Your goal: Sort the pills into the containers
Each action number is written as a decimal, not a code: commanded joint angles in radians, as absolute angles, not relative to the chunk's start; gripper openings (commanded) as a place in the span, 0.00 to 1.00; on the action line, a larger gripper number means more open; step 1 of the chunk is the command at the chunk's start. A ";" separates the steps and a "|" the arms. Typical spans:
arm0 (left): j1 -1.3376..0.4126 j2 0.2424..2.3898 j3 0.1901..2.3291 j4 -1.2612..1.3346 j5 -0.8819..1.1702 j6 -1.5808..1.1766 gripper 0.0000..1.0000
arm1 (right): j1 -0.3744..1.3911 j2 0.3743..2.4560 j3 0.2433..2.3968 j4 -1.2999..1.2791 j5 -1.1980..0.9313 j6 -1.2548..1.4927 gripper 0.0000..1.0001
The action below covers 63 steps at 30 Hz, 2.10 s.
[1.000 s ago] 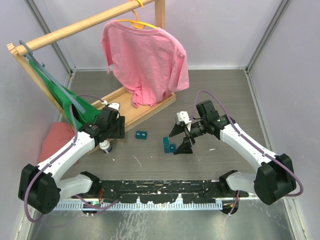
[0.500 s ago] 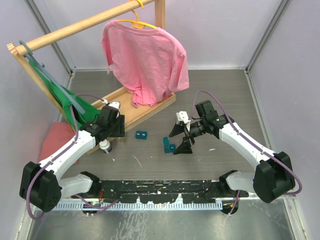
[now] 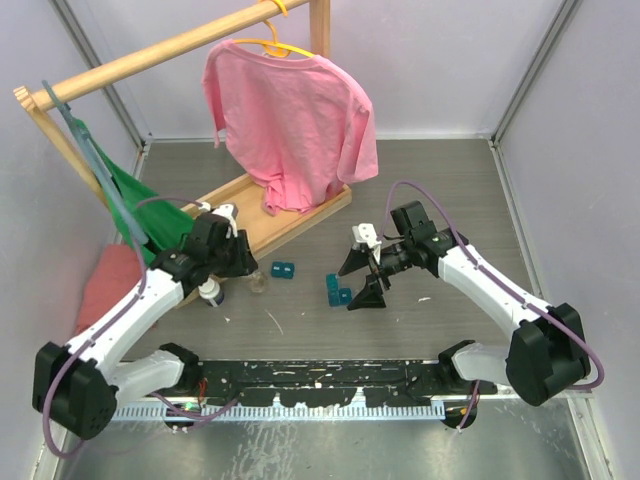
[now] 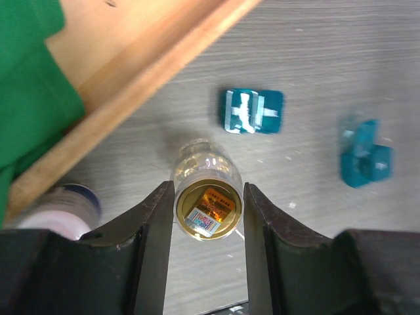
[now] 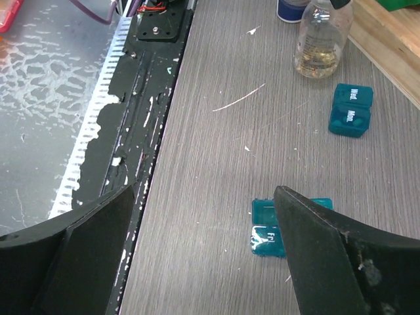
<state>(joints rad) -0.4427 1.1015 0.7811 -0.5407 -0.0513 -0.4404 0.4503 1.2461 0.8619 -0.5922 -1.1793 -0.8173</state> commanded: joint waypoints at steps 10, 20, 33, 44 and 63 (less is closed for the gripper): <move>-0.588 0.742 0.549 -0.163 0.360 -0.861 0.00 | 0.444 1.164 0.920 -0.642 -1.255 -0.860 0.96; -0.899 0.841 0.549 0.139 0.039 -0.915 0.00 | 0.440 1.118 0.914 -0.584 -1.193 -0.761 0.96; -0.993 0.952 0.548 0.337 -0.115 -1.012 0.00 | 0.457 1.102 0.784 -0.304 -1.117 -0.602 0.96; -1.012 1.016 0.542 0.432 -0.119 -1.087 0.00 | 0.494 1.114 0.701 -0.172 -1.127 -0.583 0.93; -1.014 1.037 0.540 0.479 -0.105 -1.124 0.00 | 0.518 1.127 0.691 -0.121 -1.138 -0.531 0.70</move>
<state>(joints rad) -1.0107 1.0389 0.5140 0.3931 -0.0929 -1.1156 0.5083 1.1267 0.6861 -0.1654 -1.1080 -0.5457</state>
